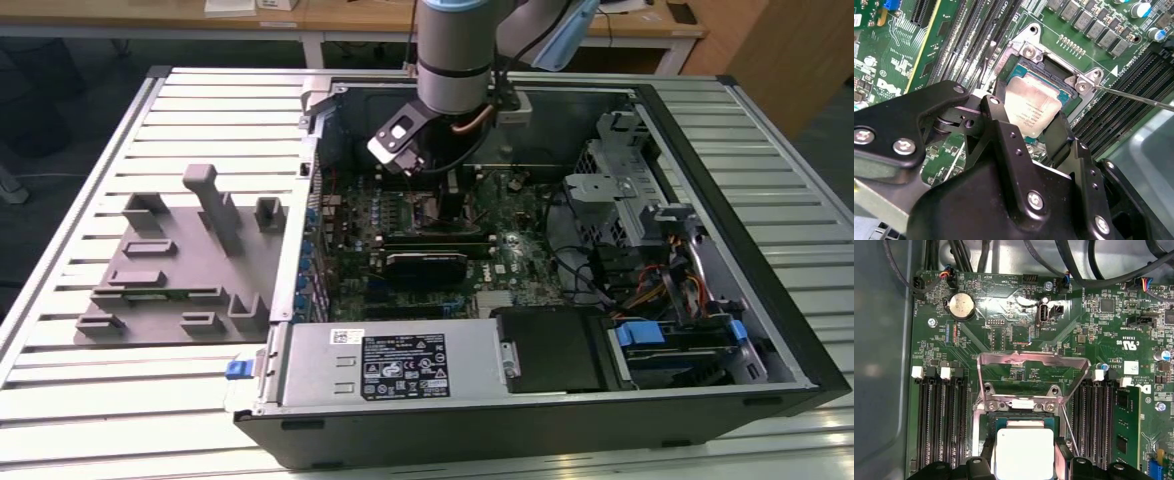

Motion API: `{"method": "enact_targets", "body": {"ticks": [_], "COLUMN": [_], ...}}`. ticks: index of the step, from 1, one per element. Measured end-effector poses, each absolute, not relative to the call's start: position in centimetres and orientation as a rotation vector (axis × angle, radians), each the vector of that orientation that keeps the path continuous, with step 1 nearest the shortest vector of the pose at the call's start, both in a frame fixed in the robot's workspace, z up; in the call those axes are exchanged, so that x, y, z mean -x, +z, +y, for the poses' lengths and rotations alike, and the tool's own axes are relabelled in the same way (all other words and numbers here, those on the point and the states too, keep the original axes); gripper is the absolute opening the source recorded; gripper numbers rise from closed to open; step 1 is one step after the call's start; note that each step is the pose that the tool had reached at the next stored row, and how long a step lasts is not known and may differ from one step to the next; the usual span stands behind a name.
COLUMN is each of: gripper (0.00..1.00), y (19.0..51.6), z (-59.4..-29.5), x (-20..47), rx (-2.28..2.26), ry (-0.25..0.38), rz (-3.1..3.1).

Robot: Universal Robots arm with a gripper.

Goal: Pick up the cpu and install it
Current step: 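Place the cpu into insertion slot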

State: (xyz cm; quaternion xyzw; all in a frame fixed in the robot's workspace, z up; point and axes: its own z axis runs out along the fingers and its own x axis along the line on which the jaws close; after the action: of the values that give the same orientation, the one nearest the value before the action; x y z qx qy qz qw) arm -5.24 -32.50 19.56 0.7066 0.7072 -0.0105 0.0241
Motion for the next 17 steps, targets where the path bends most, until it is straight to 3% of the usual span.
{"method": "enact_targets", "body": {"ticks": [17], "gripper": [0.55], "y": [19.14], "z": [-32.41], "x": [5.30], "rx": [-2.187], "ry": [-0.032], "rz": [2.188]}}
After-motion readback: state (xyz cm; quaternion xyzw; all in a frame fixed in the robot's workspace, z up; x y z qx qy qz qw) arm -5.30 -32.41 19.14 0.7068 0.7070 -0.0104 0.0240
